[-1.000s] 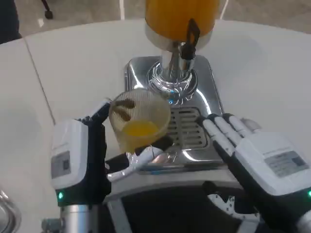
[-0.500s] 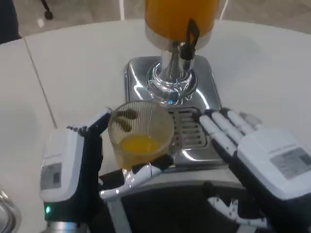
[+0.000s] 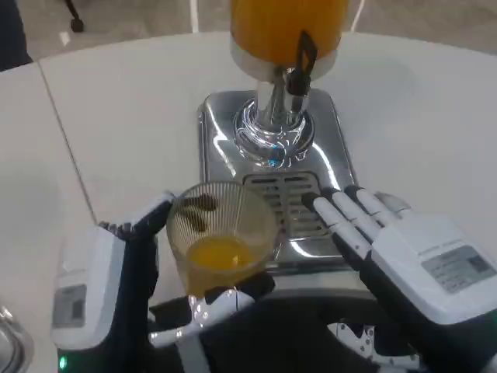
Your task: Grasp the cup under the faucet to collect the drink, then remove the cup.
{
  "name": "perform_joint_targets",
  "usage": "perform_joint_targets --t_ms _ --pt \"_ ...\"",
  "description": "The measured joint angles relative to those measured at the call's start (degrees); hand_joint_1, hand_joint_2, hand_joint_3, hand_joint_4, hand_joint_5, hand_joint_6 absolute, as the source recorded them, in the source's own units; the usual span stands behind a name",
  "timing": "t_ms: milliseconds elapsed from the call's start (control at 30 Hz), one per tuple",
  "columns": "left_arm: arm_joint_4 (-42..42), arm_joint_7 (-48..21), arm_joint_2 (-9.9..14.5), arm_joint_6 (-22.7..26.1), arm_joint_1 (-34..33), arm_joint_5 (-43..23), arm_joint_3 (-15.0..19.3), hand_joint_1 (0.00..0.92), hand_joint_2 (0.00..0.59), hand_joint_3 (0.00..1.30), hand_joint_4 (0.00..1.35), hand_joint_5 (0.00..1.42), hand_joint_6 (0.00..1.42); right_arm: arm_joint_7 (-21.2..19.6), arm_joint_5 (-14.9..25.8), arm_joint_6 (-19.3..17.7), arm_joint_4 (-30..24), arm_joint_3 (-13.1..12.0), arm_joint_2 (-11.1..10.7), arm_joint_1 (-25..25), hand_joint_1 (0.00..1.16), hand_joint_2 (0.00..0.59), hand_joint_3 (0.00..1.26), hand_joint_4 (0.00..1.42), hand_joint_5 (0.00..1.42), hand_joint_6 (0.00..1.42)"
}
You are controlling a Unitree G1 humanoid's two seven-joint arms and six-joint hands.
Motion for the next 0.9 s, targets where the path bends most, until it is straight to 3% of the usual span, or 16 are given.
perform_joint_targets --t_ms 433,900 --pt "-3.55 -1.94 -3.13 -1.10 3.73 0.16 -0.72 0.550 0.085 1.17 1.08 1.42 1.42 -0.14 -0.34 0.04 0.68 0.14 1.05 -0.87 0.56 0.470 0.00 0.00 0.00 0.05" --pt "-4.33 -2.80 -3.60 -1.39 4.67 0.64 -0.64 0.550 0.085 1.17 1.08 1.42 1.42 -0.14 -0.37 0.04 0.68 0.88 1.56 -0.22 0.56 0.470 0.00 0.00 0.00 0.05"
